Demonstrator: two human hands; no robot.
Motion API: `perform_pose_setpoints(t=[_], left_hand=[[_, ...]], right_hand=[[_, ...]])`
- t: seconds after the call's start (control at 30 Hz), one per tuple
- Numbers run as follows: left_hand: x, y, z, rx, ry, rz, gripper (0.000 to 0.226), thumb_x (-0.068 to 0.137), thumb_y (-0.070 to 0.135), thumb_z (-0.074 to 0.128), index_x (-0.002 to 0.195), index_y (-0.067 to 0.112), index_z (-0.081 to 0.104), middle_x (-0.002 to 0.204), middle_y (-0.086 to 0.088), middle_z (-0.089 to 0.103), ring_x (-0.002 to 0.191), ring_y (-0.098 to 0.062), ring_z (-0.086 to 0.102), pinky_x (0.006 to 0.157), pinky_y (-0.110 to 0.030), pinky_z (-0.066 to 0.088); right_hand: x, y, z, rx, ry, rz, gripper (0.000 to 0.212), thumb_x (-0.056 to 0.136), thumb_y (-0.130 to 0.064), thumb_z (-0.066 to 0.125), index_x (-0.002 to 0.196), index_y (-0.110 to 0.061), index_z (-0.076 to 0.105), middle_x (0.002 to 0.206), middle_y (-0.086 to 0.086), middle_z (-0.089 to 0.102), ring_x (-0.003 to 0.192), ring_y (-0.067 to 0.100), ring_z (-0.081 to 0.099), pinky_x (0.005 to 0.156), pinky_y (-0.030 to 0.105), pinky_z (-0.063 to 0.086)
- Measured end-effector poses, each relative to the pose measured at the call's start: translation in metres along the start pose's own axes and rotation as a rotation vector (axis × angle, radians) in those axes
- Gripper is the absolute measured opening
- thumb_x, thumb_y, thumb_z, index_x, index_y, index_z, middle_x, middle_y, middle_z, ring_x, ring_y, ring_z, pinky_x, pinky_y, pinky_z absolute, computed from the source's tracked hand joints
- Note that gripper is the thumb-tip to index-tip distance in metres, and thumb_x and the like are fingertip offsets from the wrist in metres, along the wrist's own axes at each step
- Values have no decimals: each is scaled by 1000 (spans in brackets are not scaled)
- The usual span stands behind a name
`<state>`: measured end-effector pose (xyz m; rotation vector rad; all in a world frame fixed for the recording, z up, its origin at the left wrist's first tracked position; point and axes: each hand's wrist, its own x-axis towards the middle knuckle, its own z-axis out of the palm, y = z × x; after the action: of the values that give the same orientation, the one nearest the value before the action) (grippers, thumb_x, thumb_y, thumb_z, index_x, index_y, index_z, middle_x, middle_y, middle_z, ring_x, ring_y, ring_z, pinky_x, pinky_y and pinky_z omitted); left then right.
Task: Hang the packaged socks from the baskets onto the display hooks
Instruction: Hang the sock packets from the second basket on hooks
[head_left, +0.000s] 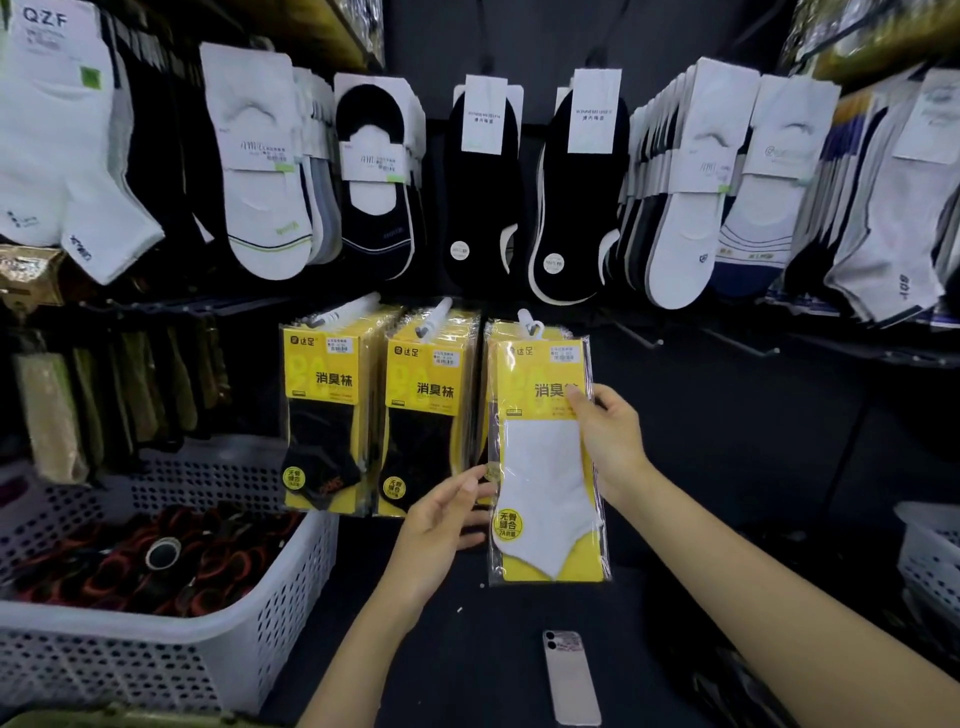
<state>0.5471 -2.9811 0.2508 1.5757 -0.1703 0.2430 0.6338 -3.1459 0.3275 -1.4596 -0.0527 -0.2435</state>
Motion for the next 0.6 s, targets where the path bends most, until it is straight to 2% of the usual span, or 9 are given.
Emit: perform_pose_setpoints(t=[0.07, 0.17, 0.2, 0.27, 0.33, 0.43, 0.47, 0.53, 0.6], left_hand=[[1, -3, 1, -22, 0, -9, 40, 83, 50, 45, 120, 37, 53, 107, 17, 70, 97, -5, 67, 75, -19, 54], [2, -12, 2, -43, 8, -41, 55, 78, 54, 49, 129, 33, 47, 111, 15, 68, 103, -3, 64, 73, -15, 53], [3, -17, 3, -36, 13, -57, 58, 78, 55, 49, 132, 33, 46, 116, 13, 67, 106, -4, 63, 77, -17, 54], [3, -29, 3, -1, 15, -96, 56, 83, 51, 49, 136, 31, 46, 121, 8, 63, 111, -8, 61, 89, -26, 52], [1, -44, 4, 57, 9, -139, 52, 89, 47, 48, 138, 30, 45, 124, 6, 61, 115, -8, 57, 100, -32, 45], [-3, -63, 3, 107, 24, -204, 50, 93, 42, 48, 141, 29, 40, 136, 6, 51, 122, -7, 47, 101, -27, 38], [-5, -68, 3, 112, 29, -229, 50, 94, 41, 48, 141, 28, 38, 137, 5, 50, 123, -8, 46, 101, -26, 38], [-11, -77, 2, 125, 24, -287, 49, 95, 40, 48, 141, 27, 37, 133, 5, 52, 125, -12, 47, 103, -29, 39], [-20, -85, 6, 153, 0, -327, 47, 96, 38, 47, 140, 26, 38, 124, 10, 56, 124, -15, 49, 107, -34, 38]], right_hand=[[5, 2, 5, -14, -6, 10, 12, 94, -20, 58, 94, -9, 64, 102, 18, 69, 95, 34, 67, 91, 46, 54], [14, 9, 9, -53, 0, 50, 16, 94, -23, 59, 89, -7, 60, 93, 15, 63, 82, 26, 60, 76, 36, 52], [17, 12, 9, -64, 9, 62, 18, 93, -25, 60, 91, -7, 60, 95, 17, 62, 85, 27, 59, 77, 37, 51], [21, 19, 9, -48, 39, 101, 20, 90, -26, 64, 95, -7, 62, 105, 16, 65, 96, 28, 63, 89, 42, 53], [23, 28, 7, -44, 76, 141, 17, 90, -23, 65, 100, -10, 62, 111, 14, 66, 103, 28, 64, 92, 41, 53], [18, 42, -7, -59, 80, 175, 24, 90, -19, 64, 111, -11, 57, 103, 9, 65, 105, 25, 63, 82, 30, 52], [14, 47, -16, -71, 72, 188, 28, 91, -21, 64, 116, -11, 55, 97, 3, 63, 105, 23, 62, 83, 30, 51], [1, 61, -36, -118, 33, 220, 34, 91, -22, 63, 122, -12, 54, 93, -4, 59, 101, 18, 61, 89, 31, 50], [-16, 80, -61, -183, -24, 252, 34, 91, -21, 64, 123, -12, 56, 94, -4, 60, 95, 15, 60, 90, 32, 49]])
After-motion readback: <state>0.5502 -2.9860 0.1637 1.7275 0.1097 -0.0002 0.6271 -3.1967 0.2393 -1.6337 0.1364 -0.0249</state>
